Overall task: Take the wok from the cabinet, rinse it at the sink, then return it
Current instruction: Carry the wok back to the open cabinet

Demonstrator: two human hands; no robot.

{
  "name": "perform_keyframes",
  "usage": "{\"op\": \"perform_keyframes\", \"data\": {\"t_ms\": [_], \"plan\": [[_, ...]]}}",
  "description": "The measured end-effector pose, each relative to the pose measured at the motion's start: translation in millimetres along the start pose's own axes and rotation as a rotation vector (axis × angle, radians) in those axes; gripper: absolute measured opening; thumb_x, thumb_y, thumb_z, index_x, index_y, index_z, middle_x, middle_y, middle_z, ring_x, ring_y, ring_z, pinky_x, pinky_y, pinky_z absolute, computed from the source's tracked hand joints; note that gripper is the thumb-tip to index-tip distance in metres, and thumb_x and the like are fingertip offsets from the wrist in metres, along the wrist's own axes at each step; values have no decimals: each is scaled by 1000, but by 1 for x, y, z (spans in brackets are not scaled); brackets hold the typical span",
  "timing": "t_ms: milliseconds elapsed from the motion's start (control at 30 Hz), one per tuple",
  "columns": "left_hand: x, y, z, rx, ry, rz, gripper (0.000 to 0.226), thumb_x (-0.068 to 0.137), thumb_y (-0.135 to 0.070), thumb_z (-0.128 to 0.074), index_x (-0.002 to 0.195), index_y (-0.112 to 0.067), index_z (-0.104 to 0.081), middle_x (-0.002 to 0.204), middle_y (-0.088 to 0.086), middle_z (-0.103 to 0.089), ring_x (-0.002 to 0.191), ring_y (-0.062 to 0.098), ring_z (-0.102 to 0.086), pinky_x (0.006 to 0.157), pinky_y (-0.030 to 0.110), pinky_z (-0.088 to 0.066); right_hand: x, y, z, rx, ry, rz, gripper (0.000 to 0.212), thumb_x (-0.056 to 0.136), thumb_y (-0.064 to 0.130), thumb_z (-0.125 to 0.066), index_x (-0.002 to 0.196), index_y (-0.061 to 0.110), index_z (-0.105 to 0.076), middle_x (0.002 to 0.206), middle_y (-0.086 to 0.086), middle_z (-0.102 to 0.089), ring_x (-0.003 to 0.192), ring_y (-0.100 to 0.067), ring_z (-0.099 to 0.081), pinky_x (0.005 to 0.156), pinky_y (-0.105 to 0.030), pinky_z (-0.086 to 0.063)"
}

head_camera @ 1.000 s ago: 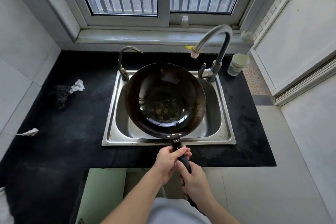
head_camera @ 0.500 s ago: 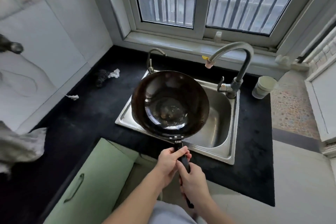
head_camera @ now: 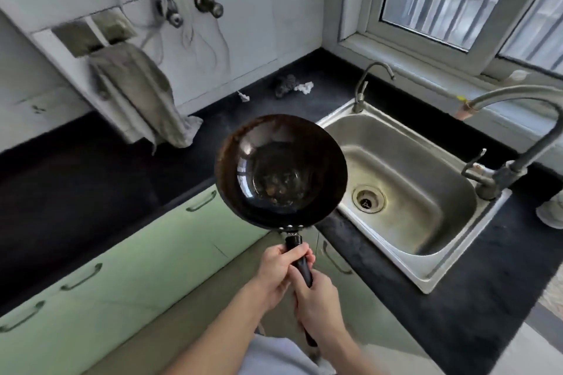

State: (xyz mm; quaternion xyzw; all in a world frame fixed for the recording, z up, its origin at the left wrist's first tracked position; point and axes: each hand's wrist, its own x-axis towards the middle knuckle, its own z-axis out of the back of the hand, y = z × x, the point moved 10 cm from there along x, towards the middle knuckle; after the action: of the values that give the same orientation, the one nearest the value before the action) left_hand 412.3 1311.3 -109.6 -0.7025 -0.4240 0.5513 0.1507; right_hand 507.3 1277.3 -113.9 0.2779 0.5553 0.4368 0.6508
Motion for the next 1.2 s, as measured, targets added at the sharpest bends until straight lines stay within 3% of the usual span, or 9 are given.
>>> {"op": "perform_keyframes", "data": {"t_ms": [433,900,1200], "plan": [[-100,5,164,-254,-247,-158,9,92,-7,-62,87,-1,-66,76,8,-68,73,18,-66,70,26,-54,-81,18,-147,-147,426,99,38,96,40,-57,70,12,-55,51,0,-54,42,-21,-48,41,-34,-40],[-259,87,359,-435,-472,-287,17,92,-11,-63,78,-3,-69,75,12,-67,69,22,-63,72,38,-42,-247,-22,-312,-403,738,106,34,98,34,-57,75,9,-58,51,1,-54,40,-18,-47,34,-27,-39],[-349,126,449,-612,-689,-392,15,92,-15,-64,84,-3,-68,78,10,-68,75,20,-63,71,33,-46,-322,-44,-405,-565,1004,153,36,98,33,-57,78,4,-59,53,0,-55,38,-16,-46,37,-30,-39]]}}
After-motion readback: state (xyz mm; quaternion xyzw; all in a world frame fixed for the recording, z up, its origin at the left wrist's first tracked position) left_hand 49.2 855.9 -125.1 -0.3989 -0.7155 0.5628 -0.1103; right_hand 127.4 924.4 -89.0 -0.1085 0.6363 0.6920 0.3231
